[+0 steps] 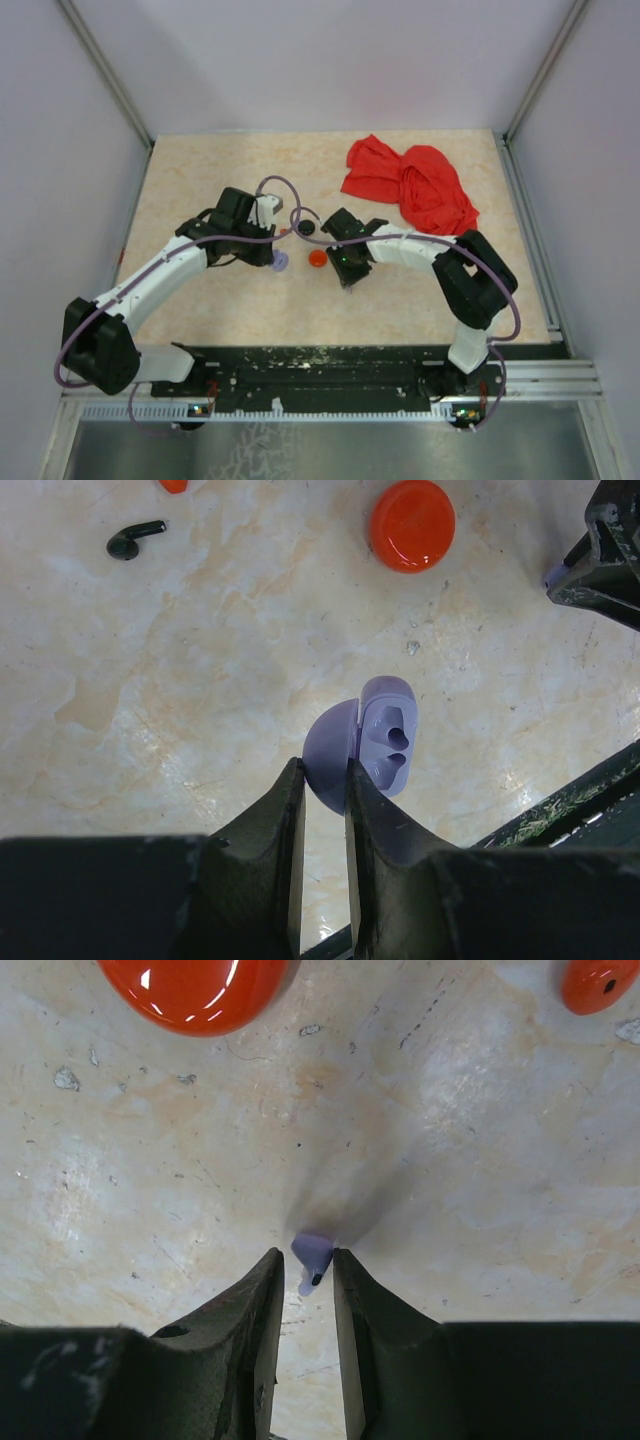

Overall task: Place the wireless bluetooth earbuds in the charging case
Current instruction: Pick up the earbud from the center of the board.

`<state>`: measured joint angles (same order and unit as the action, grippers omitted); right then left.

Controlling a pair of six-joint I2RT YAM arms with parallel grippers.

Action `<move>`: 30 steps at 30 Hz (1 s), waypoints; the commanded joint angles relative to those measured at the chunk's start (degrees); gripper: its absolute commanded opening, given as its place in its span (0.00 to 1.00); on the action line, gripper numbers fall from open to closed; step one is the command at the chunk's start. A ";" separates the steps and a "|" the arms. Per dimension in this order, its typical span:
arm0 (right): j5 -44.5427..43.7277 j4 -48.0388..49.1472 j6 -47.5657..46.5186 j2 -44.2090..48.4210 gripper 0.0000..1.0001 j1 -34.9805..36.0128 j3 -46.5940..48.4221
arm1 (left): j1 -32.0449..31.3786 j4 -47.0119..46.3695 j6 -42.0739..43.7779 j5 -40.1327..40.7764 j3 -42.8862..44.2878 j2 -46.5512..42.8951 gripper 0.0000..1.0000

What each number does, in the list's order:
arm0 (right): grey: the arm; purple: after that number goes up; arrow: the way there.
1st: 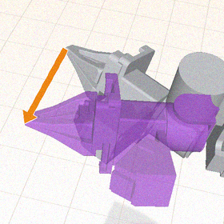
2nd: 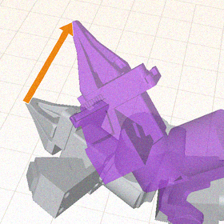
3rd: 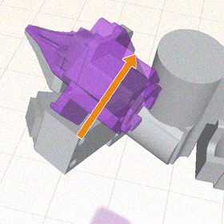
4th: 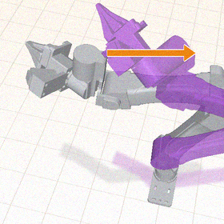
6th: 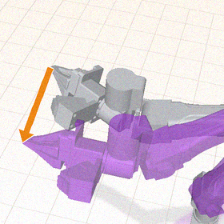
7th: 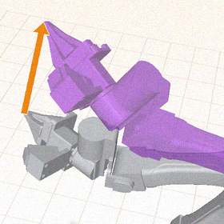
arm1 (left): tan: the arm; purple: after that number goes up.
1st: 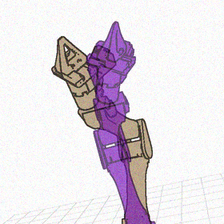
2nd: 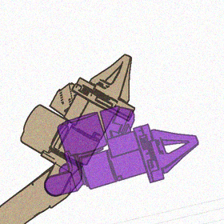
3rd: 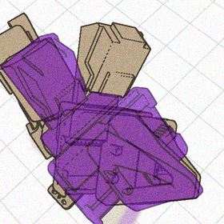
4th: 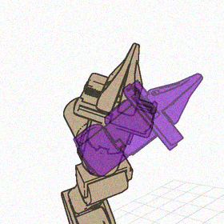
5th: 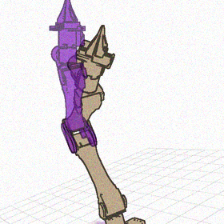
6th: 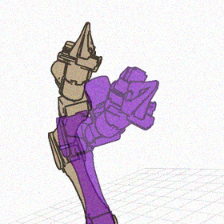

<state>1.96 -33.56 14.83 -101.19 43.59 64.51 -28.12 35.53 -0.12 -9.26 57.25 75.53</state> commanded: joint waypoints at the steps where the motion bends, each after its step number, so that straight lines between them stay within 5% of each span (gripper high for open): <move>1: 1.25 0.81 0.80 -1.62 0.27 -0.08 -0.09 | 0.33 -1.16 0.73 -1.09 -0.57 -0.47 0.00; 20: -7.80 -3.39 0.56 -4.77 0.24 4.01 2.77 | 0.30 -1.16 0.74 -0.90 -0.65 -0.74 0.00; 30: -5.90 3.09 -2.77 0.03 0.17 4.88 -0.10 | 0.35 -1.20 0.47 -3.01 -0.40 -0.14 0.00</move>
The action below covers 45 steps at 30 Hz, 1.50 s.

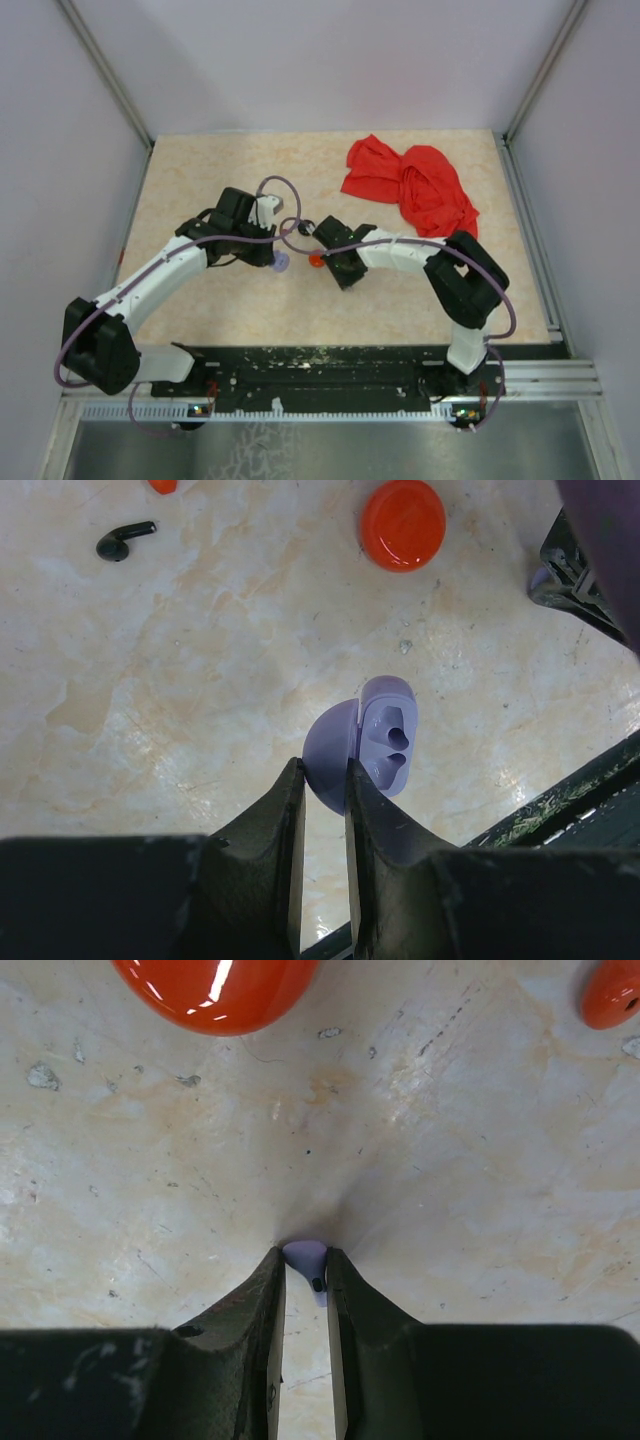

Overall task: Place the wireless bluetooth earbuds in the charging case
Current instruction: Pick up the earbud from the center of the board, then place the earbud in the charging case.

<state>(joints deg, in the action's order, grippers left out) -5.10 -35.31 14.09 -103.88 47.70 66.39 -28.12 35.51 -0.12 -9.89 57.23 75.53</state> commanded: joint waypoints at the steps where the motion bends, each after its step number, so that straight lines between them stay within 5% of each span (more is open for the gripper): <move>1: 1.79 6.11 -2.53 4.03 0.17 0.77 -2.76 | 0.35 -1.20 0.47 -2.99 -0.25 0.01 0.00; 11: 10.39 25.14 -9.97 25.26 0.16 0.78 -12.29 | 0.34 0.85 -1.07 -8.42 4.52 3.35 0.00; 19: 16.03 39.35 -13.18 33.76 0.15 0.73 -16.95 | -0.12 0.92 -2.81 -14.73 8.52 5.53 0.00; 31: 22.56 51.13 -16.18 34.33 0.15 1.95 -19.29 | -3.70 0.88 -4.33 -16.78 12.26 8.26 0.00; 45: 20.63 48.20 -20.59 28.34 0.14 4.24 -16.61 | -5.35 0.84 -4.36 -16.35 12.83 7.87 0.00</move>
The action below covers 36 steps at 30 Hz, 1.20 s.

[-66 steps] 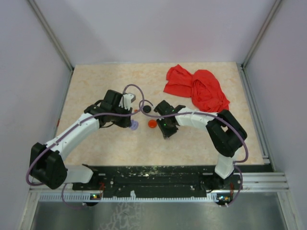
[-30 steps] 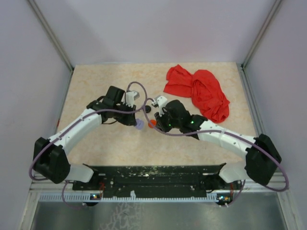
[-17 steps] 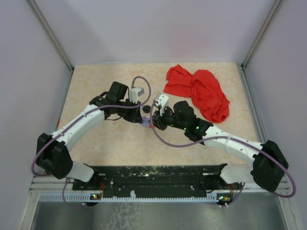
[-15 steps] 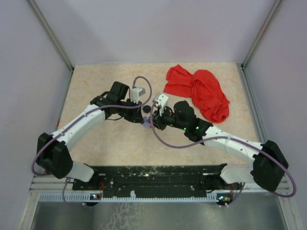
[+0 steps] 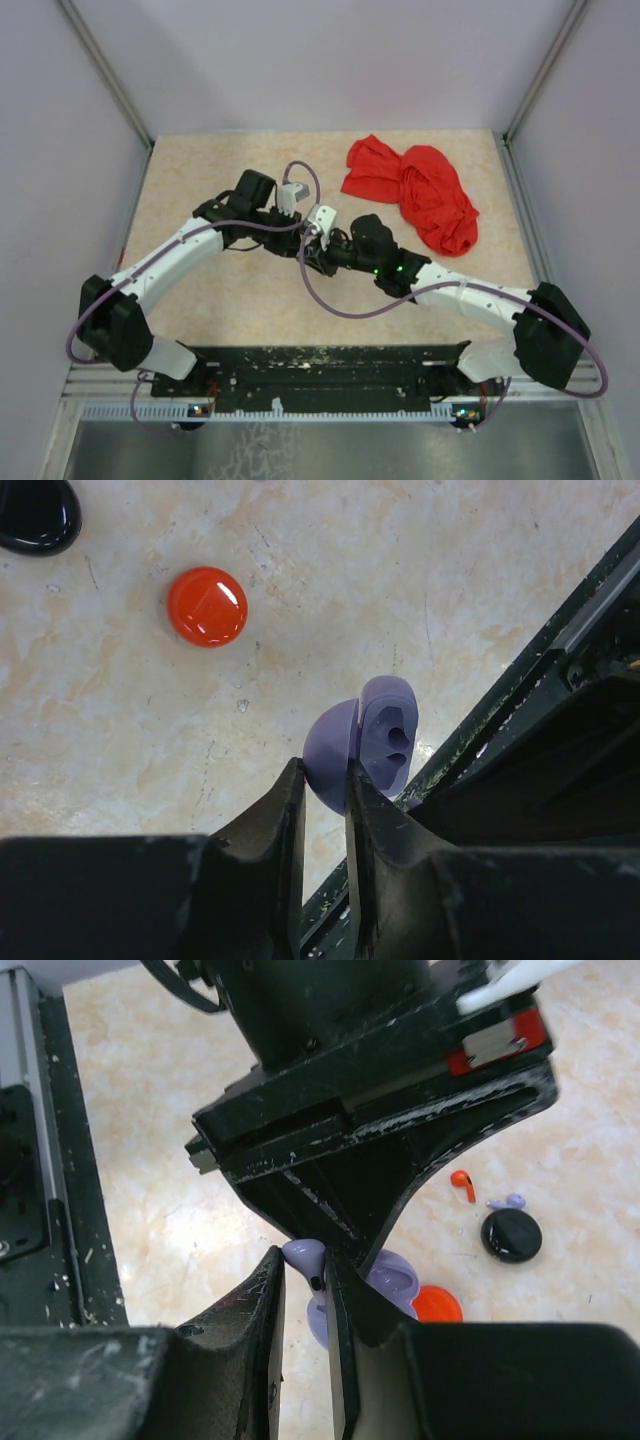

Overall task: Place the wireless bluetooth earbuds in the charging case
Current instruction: Place the earbud in the charging case.

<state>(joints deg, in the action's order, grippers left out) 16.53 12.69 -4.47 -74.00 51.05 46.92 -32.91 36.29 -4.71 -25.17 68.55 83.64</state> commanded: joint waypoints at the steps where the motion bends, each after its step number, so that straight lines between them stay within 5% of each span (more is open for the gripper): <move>1: -1.52 -0.09 -2.58 -1.91 0.14 1.03 2.92 | -0.58 -0.03 0.22 -1.03 1.48 -0.35 0.00; 36: -10.76 -10.06 -6.89 -5.87 0.14 3.79 7.73 | -0.84 -0.02 0.57 1.70 0.72 -0.97 0.00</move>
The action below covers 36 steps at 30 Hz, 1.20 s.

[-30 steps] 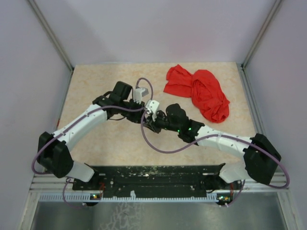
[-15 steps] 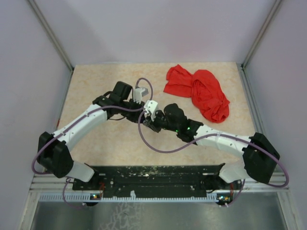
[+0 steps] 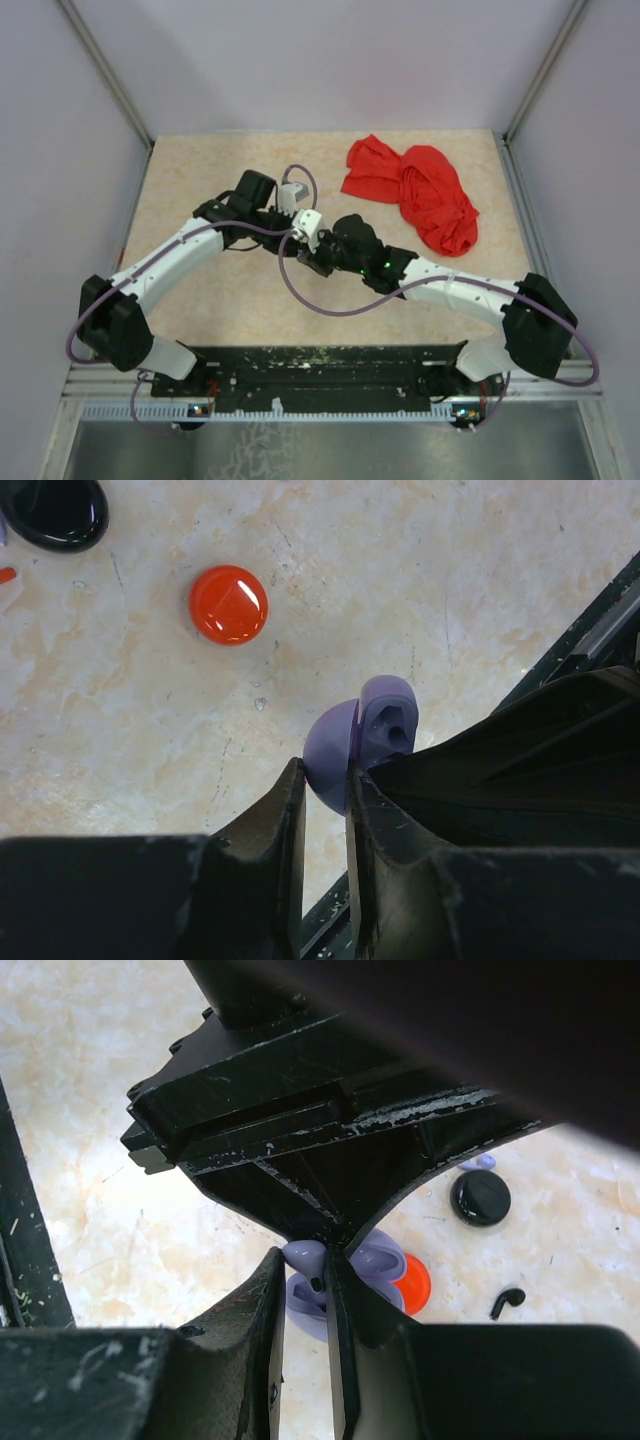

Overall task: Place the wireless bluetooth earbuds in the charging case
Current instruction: Place the earbud in the charging case.

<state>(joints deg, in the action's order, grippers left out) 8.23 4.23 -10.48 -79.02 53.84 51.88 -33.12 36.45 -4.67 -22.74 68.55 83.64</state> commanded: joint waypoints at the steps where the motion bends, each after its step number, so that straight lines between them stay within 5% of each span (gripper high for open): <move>1: -2.92 -1.71 -1.09 -0.91 0.15 1.09 2.74 | -0.63 -0.22 0.57 -0.72 0.73 -1.06 0.00; 36: -7.26 -4.49 -3.40 -3.73 0.24 2.56 3.89 | -0.63 -1.47 0.44 -2.50 0.04 -2.16 0.00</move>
<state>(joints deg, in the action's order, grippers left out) 1.80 0.82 -13.06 -81.60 56.10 54.41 -33.01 36.34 -3.92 -21.30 68.16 83.61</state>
